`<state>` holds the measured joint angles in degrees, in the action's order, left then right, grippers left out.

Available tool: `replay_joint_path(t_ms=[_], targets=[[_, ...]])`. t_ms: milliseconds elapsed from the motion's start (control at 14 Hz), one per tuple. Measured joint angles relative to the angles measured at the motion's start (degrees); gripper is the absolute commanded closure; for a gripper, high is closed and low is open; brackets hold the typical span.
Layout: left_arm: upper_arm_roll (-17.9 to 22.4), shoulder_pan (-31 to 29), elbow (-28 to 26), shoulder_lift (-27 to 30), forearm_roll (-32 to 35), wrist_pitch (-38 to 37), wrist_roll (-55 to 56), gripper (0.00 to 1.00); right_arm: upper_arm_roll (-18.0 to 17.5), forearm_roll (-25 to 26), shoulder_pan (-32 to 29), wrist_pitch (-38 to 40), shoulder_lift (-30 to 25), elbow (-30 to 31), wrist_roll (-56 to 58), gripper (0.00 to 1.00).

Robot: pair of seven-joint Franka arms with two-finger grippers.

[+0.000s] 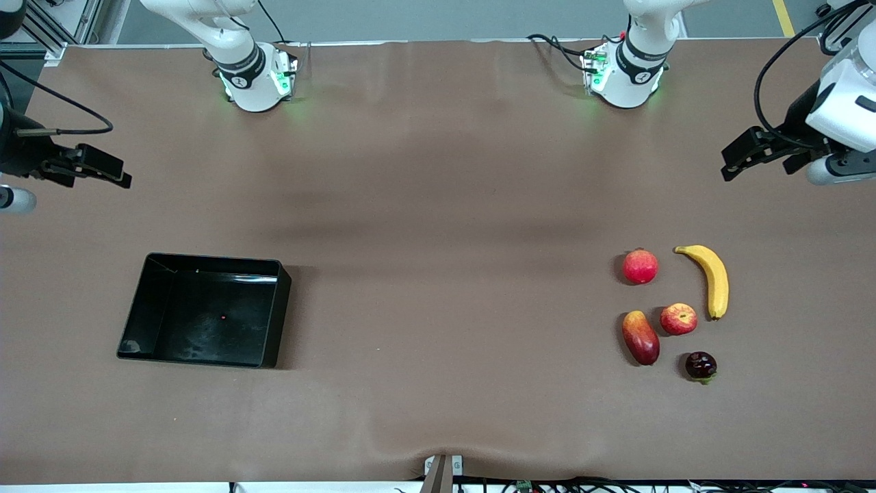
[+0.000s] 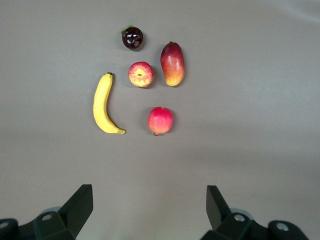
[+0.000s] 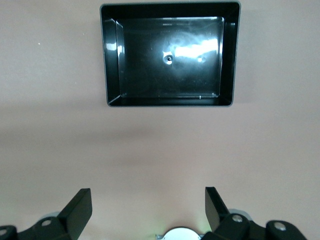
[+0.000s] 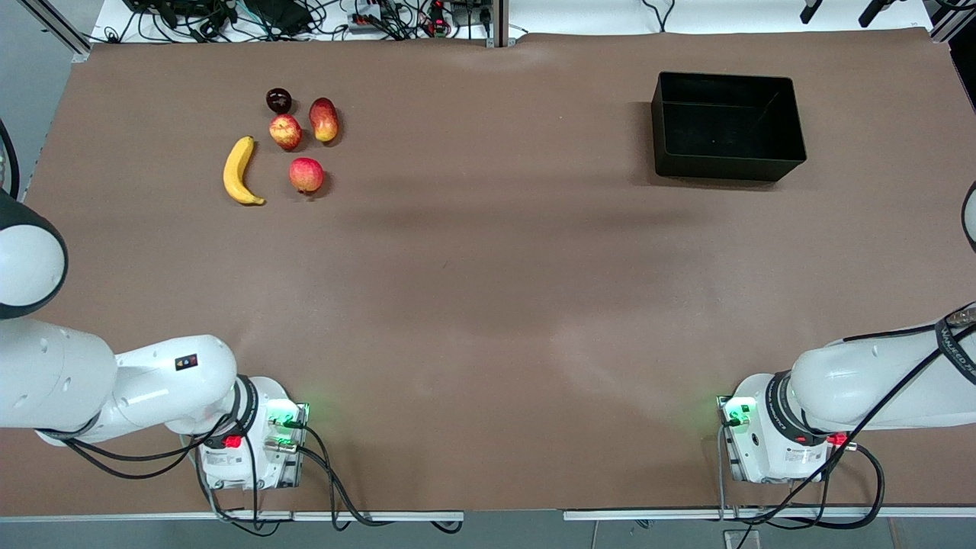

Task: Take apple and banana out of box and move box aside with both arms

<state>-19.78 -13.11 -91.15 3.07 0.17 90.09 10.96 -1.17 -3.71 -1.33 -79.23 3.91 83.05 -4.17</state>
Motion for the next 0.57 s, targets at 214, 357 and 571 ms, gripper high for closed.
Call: replay_joint_path(t_ms=[214,357,571], targets=[[7.7,8.2,0.0,0.7,0.3,-0.2,-1.9,0.00,0.2,0.2,-0.1,0.4,0.0,-0.2,0.0,0.00],[11.3,12.2,0.0,1.4,0.4,-0.7,-2.3,0.00,0.4,0.2,-0.2,0.4,0.0,-0.2,0.0,0.00],[12.0,13.0,0.0,1.8,0.4,-0.8,-2.8,0.00,0.4,0.2,-0.2,0.4,0.0,-0.2,0.0,0.00]])
